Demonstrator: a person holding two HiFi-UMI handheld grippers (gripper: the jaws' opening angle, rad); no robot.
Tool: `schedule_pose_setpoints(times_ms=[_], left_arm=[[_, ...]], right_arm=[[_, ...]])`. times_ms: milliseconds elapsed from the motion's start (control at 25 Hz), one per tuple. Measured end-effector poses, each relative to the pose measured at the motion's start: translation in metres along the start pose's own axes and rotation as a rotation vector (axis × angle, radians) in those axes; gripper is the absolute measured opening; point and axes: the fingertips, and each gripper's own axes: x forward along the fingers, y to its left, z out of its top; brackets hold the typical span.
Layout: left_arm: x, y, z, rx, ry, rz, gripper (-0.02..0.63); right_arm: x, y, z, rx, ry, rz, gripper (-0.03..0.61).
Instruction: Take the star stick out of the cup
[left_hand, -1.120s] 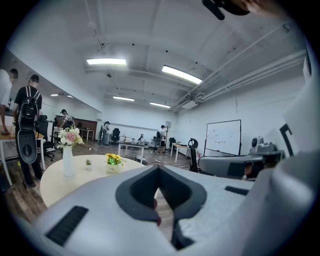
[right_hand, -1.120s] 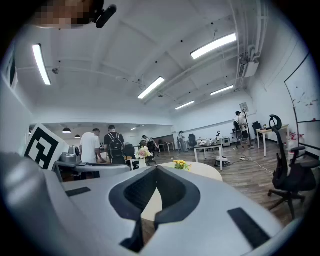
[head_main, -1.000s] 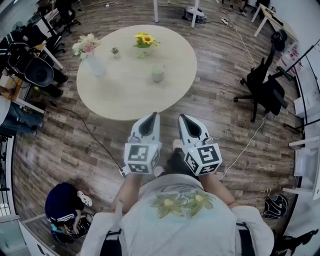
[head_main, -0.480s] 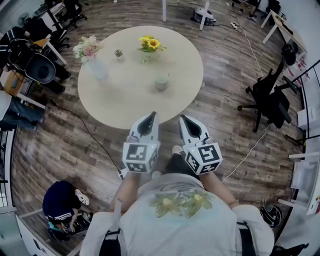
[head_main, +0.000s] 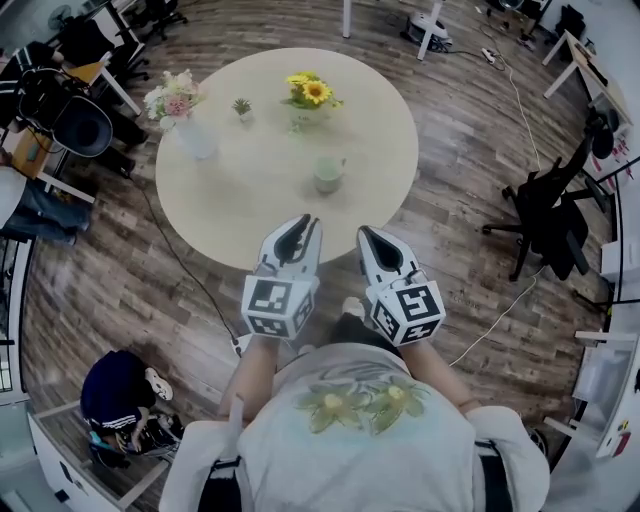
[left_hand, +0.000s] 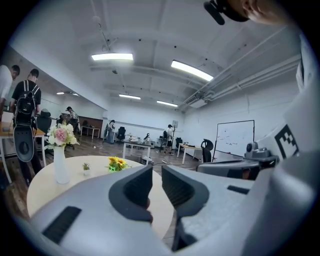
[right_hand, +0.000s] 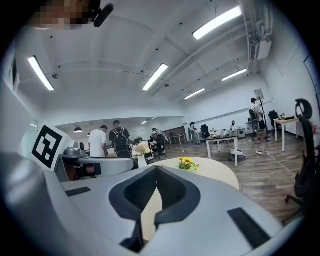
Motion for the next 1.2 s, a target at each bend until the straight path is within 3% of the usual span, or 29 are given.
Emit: schedule_pose_setpoints(times_ms=[520,880,1200], left_arm=[[0.068,0.023,0.017,0.015,0.004,0.129,0.234],[0.096,0.034,0.006,-0.019,0.047,0.211,0.274],[0.099,0.04,-0.004,-0.054,0.076,0.232,0.277]], right_arm=[[0.042,-0.052,0.011,-0.002,0.022,0.083,0.016],[0.061,-0.078,0.012,-0.019,0.047,0.148,0.015],[0.071,-0.089,0.008,-0.009,0.062,0.17,0.015]])
